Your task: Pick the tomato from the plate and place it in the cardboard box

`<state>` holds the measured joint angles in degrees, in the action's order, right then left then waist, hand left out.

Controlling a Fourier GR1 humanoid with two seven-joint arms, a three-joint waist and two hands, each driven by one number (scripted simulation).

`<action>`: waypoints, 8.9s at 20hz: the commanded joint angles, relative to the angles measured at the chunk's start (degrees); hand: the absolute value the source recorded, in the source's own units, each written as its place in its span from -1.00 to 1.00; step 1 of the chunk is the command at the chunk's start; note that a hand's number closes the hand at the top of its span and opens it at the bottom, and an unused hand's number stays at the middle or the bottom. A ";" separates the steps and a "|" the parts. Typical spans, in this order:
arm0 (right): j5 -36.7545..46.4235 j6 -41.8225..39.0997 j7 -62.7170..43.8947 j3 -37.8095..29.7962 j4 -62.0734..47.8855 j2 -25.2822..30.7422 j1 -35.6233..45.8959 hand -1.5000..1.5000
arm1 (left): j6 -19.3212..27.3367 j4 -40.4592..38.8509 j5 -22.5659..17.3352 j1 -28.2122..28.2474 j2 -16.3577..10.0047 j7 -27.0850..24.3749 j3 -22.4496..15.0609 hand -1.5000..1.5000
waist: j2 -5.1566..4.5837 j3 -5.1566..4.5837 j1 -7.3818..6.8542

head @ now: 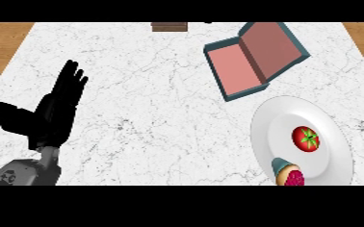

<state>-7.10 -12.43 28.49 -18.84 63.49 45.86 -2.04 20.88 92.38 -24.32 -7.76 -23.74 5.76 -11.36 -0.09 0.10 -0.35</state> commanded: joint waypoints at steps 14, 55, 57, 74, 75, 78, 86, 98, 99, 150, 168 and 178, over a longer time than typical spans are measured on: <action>-2.17 -24.00 -23.98 5.95 16.42 9.57 3.31 -1.00 | -3.40 -0.97 1.68 -0.08 1.76 0.73 3.78 0.00 | 0.11 -0.14 0.49; 24.31 -22.16 -36.06 6.92 22.79 -16.59 6.92 -1.00 | -12.34 -3.55 12.34 -1.88 11.85 2.94 13.57 0.00 | 0.07 -0.10 0.39; 25.21 -21.99 -38.31 7.34 22.87 -18.04 8.28 -1.00 | -12.17 1.63 12.65 0.25 11.42 6.85 13.56 0.00 | 0.10 -0.10 0.27; 32.13 -22.19 -31.13 6.80 19.70 -21.27 5.56 -1.00 | -15.00 3.30 15.74 2.73 14.78 5.72 14.71 0.00 | 0.11 -0.10 0.35; 34.36 -19.42 -30.61 9.13 12.57 -22.53 10.97 -1.00 | -13.09 2.37 16.24 0.53 15.17 7.27 14.38 0.00 | 0.05 -0.08 0.15; 34.31 -21.38 -26.89 7.55 15.99 -20.70 5.33 -1.00 | -14.95 -1.56 15.60 -1.29 14.81 4.90 16.49 0.00 | 0.06 -0.09 0.44; 37.56 -18.95 -26.60 9.19 18.26 -23.92 3.16 -1.00 | -14.76 1.46 17.27 0.63 15.86 6.58 16.26 0.00 | 0.11 -0.10 0.43; 45.44 -11.56 -20.46 12.83 16.90 -24.38 6.25 1.00 | -15.47 4.23 17.42 0.91 15.98 9.74 16.16 0.00 | 0.10 -0.10 0.35; 46.11 -10.66 -14.93 11.36 12.54 -21.43 5.59 1.00 | -15.90 -0.23 16.73 -0.53 16.38 6.49 17.50 0.00 | 0.05 -0.09 0.41; 64.79 24.11 -90.44 45.03 -8.86 -41.68 72.86 1.00 | -15.05 3.49 17.56 -0.35 17.64 8.40 15.67 0.00 | 0.03 -0.12 -0.18; 58.09 11.64 -71.57 34.42 -33.58 -36.67 67.59 -1.00 | -14.79 5.59 20.11 4.54 19.66 6.30 12.74 0.00 | -0.27 -0.09 -0.99; 59.41 41.51 -56.81 29.81 -27.56 -34.01 66.59 -1.00 | -17.45 3.48 17.23 1.69 16.50 6.69 16.38 0.00 | -0.33 -0.04 -0.73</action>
<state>52.77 19.94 -32.61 12.89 32.41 10.91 64.82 4.83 96.40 -6.29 -6.49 -6.12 13.51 4.04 -0.54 0.06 -1.27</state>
